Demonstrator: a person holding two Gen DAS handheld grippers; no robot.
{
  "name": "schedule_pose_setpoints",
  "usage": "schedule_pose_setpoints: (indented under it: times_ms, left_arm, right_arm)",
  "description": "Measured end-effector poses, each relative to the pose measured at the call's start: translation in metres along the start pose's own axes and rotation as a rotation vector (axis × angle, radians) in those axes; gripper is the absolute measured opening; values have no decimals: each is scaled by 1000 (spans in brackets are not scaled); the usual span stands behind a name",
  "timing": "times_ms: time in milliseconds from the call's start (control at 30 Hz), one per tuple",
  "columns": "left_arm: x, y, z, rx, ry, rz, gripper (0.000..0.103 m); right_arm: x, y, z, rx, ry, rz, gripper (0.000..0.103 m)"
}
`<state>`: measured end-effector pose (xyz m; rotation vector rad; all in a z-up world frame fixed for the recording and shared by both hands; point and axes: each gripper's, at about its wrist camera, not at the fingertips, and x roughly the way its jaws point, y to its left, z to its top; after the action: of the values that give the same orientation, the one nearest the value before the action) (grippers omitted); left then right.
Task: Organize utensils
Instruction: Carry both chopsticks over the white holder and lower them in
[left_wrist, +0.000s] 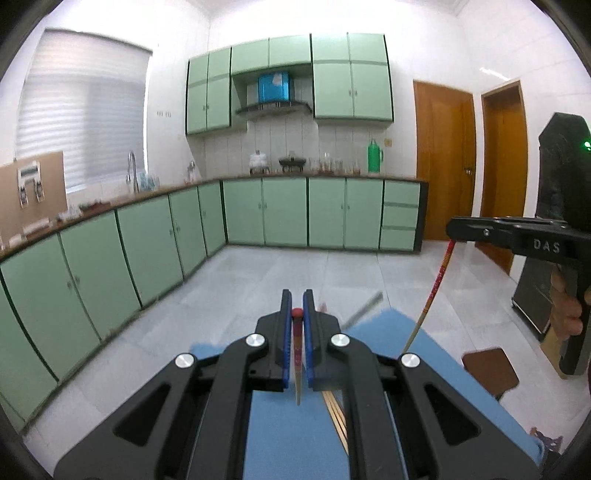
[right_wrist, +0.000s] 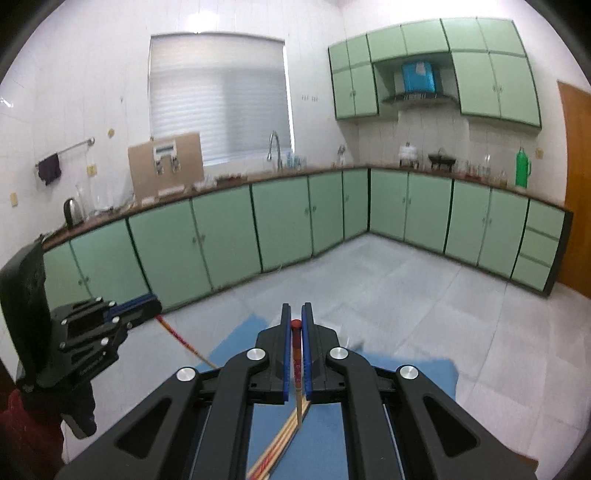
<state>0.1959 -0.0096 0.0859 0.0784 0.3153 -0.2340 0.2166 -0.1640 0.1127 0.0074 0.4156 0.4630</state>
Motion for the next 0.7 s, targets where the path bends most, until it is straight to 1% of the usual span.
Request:
schedule_pose_setpoints:
  times_ms: [100,200,333,500,700]
  left_arm:
    - [11,1,25,12,-50,11,5]
    - [29,2,44,6,-81,4,5]
    - [59,3,57,-3,-96,-4,5]
    - [99,7,52,-14,-78,-5,5]
    - [149,18,27,-41,5,-17,5]
  right_arm:
    - [11,-6,30,7,-53,-21,5]
    - [28,-13,51,23,-77,-34,5]
    - [55,-22,65,29,-96,-62,5]
    - [98,-32,61,30,-67,-80,5]
    - [136,-41,41,45,-18,-91,5]
